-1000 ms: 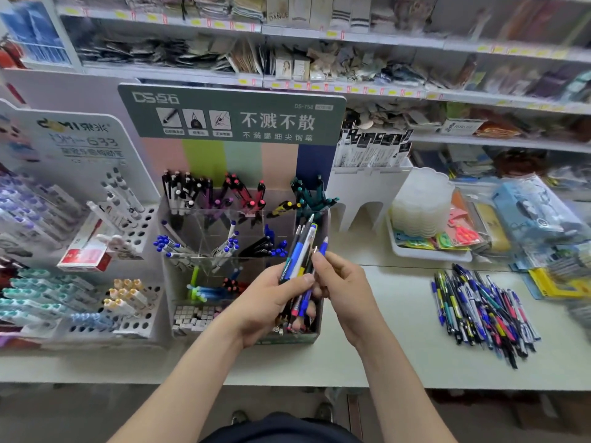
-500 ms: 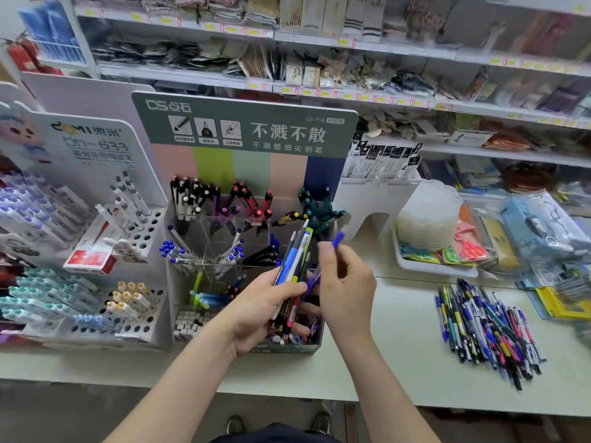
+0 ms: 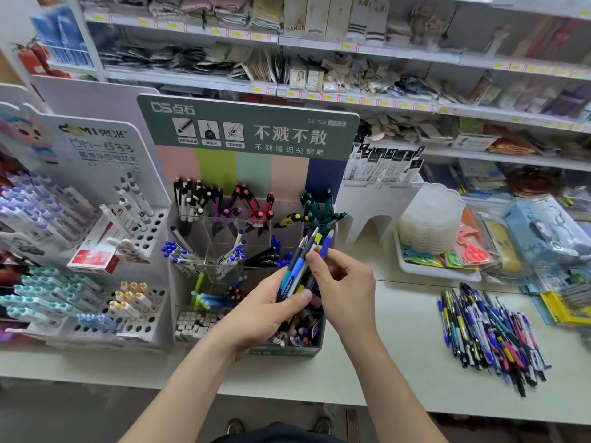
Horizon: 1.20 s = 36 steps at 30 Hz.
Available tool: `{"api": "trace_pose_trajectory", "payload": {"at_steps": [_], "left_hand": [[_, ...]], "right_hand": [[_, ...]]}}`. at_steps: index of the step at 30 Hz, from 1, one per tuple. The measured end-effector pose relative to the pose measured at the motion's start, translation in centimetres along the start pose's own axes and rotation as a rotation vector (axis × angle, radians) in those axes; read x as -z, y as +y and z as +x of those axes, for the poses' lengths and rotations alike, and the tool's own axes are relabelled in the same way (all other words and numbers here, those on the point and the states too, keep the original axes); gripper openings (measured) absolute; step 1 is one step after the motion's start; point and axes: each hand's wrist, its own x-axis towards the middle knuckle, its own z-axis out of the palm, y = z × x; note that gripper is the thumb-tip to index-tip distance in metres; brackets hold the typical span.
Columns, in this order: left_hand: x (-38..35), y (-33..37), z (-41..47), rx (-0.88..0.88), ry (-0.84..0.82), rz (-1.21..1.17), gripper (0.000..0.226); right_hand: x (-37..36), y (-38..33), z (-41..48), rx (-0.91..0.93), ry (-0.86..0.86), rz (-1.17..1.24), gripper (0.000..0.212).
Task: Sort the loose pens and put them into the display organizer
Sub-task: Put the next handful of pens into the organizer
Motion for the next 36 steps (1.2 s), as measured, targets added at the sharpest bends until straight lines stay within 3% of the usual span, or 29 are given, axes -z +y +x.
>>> {"api": "trace_pose_trajectory", "payload": {"at_steps": [3, 6, 9, 11, 13, 15, 17, 19, 23, 27, 31, 36], "left_hand": [[-0.2, 0.1, 0.3, 0.022, 0.019, 0.022, 0.034], [0.0, 0.1, 0.4, 0.053, 0.023, 0.047, 0.027], [0.1, 0.2, 0.1, 0.08, -0.021, 0.029, 0.018], [0.2, 0.0, -0.1, 0.109, -0.034, 0.035, 0.016], [0.4, -0.3, -0.2, 0.13, -0.03, 0.021, 0.019], [0.5, -0.6, -0.4, 0.134, 0.01, -0.069, 0.023], [0.5, -0.8, -0.6, 0.136, 0.074, -0.205, 0.022], [0.5, -0.9, -0.7, 0.142, 0.12, -0.314, 0.026], [0.5, -1.0, -0.8, 0.133, 0.193, -0.363, 0.029], [0.5, -1.0, -1.0, 0.115, 0.204, -0.402, 0.034], [0.5, -1.1, -1.1, 0.098, 0.199, -0.406, 0.04], [0.6, -1.1, -1.0, 0.077, 0.202, -0.369, 0.038]], "right_hand": [[0.0, 0.2, 0.1, -0.054, -0.043, 0.043, 0.013], [0.3, 0.4, 0.5, -0.075, -0.111, 0.112, 0.044], [0.8, -0.1, 1.2, -0.028, -0.164, 0.112, 0.028], [0.8, -0.2, 1.9, -0.048, -0.068, 0.207, 0.015], [1.1, -0.2, 3.0, -0.095, 0.133, 0.482, 0.004], [1.7, -0.5, 3.8, -0.126, 0.276, 0.725, 0.013], [2.8, 0.1, 4.2, -0.138, 0.276, 0.611, 0.025], [3.2, 1.4, 4.1, -0.126, 0.153, 0.321, 0.026], [2.6, 3.0, 3.6, -0.123, -0.064, -0.358, 0.018], [1.8, 2.7, 3.9, -0.03, -0.242, -0.72, 0.033], [1.2, 2.8, 4.6, 0.082, -0.153, -0.752, 0.034], [1.3, 2.9, 3.2, 0.192, -0.009, -0.543, 0.032]]}}
